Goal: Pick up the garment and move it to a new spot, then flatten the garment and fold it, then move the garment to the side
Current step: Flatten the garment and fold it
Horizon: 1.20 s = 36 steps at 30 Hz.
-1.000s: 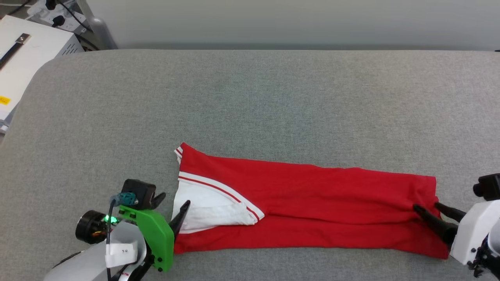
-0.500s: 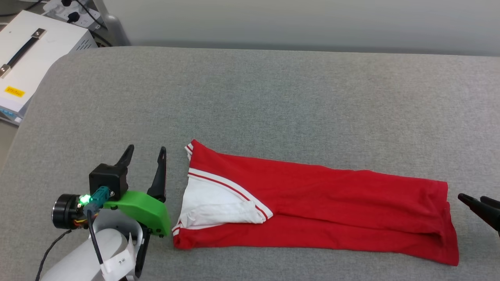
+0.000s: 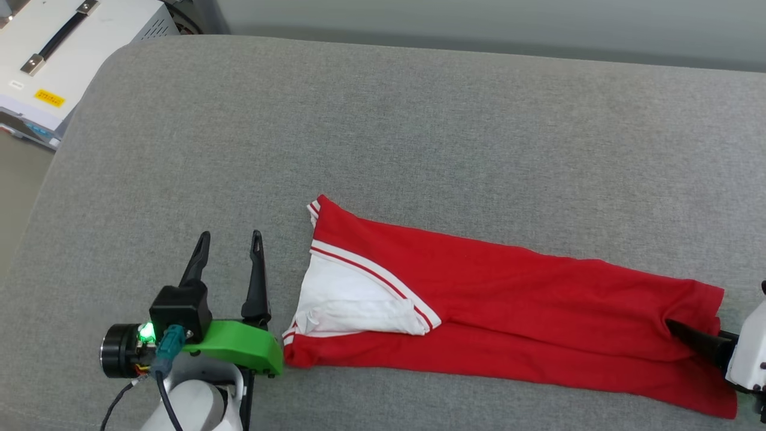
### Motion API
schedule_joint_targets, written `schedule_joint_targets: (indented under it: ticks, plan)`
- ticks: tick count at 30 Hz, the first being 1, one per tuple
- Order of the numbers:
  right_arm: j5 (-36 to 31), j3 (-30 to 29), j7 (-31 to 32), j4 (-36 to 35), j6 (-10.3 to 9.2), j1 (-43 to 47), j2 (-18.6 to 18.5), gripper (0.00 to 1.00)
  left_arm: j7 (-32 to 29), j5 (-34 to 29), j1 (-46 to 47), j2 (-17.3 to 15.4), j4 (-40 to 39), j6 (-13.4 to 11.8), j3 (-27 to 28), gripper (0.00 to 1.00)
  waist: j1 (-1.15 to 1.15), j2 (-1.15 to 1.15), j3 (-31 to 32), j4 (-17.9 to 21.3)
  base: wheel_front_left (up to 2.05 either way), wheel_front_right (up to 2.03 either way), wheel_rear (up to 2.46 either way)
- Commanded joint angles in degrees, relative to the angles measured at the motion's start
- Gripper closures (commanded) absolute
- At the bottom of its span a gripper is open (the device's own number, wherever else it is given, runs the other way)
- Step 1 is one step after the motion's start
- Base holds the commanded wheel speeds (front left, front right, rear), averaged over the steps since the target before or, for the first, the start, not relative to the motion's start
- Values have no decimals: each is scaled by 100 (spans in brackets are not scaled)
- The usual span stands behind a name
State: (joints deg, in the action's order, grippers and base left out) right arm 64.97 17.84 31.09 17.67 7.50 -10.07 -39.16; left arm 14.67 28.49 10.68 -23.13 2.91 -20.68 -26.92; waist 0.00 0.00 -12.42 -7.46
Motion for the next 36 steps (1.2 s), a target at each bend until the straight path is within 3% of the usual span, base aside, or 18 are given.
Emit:
schedule_joint_targets:
  ticks: [1,4,5,6,7,14,16,25,36]
  plan:
    - [39,205,73,53,-1,8,236,0,32,-213,-122,136,28,122,114,0,0,0,-47,-56,0,0,0]
    - [94,356,68,26,-1,-3,320,0,32,-540,-239,436,49,334,466,0,0,0,-53,-61,0,0,0]
    - [115,398,67,25,-1,-2,322,26,32,-649,-275,526,54,391,586,0,0,0,-45,-60,0,0,0]
    - [128,428,61,25,-1,-4,318,76,32,-732,-306,595,56,450,675,0,0,0,-37,-56,0,0,0]
    - [128,455,22,27,-1,-11,301,100,32,-821,-349,669,74,530,775,0,0,0,-18,-46,0,0,0]
    - [265,382,-170,293,-1,-56,-46,100,32,-1332,-596,1062,186,998,1344,0,0,0,210,52,0,0,0]
    - [244,214,-291,533,-1,-91,-363,100,32,-1534,-715,1171,178,1192,1524,0,0,0,318,85,0,0,0]
    - [121,50,-348,825,-1,28,-931,100,32,-1825,-865,1357,219,1518,1710,0,0,0,499,137,0,0,0]
    - [242,445,86,-1424,-1,11,-685,100,32,-1968,-930,1530,256,1747,2001,0,0,0,540,209,0,0,0]
